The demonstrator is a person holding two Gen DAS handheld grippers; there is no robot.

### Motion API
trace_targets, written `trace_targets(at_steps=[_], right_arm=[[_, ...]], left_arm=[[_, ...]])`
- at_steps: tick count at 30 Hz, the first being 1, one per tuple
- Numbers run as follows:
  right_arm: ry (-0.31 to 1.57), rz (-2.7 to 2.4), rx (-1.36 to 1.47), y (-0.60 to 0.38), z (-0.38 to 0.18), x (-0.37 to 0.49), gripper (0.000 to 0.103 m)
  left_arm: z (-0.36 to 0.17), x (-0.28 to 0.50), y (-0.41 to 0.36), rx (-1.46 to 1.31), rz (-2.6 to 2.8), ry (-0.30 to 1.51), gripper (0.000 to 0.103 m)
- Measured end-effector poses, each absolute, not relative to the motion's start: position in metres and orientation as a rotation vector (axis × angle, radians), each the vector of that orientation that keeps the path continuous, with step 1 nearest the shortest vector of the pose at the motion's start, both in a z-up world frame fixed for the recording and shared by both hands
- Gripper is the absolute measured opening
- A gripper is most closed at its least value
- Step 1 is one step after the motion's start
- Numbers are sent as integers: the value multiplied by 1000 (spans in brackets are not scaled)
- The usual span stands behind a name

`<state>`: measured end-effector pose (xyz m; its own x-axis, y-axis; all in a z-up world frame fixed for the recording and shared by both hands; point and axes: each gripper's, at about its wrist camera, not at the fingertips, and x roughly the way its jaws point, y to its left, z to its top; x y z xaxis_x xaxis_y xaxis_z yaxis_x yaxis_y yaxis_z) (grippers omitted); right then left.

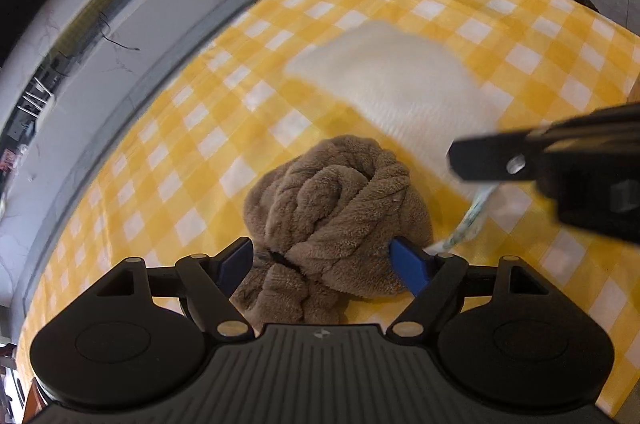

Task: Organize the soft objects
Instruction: 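Grasp the brown towel with the left gripper while the right grasps the mesh bag, then carry the brown towel and mesh bag over the cardboard box with both tools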

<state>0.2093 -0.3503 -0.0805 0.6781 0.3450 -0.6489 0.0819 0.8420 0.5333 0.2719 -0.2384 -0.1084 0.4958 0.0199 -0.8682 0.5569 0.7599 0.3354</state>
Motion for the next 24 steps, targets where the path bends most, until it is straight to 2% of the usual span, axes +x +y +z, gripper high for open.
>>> trace_targets(at_steps=[2,9,16,22,24], right_arm=[[799,145,580,-358,-76,204,1],[795,90,600,-379,-75,195,1],[798,96,598,-378,-74,196,1],[798,85,605,-382,-76,196,1],[799,83,608,-383,-76,196,1]], left_arm=[[-113,281,-238,630,-356,1053,96],[-118,293,-236,581,-381,1086,95],[-118,292,-240,592,-369,1115,75],[-112,282,-240,583,-330,1108,64],[-107,276,-238,546,-322,1125,63]])
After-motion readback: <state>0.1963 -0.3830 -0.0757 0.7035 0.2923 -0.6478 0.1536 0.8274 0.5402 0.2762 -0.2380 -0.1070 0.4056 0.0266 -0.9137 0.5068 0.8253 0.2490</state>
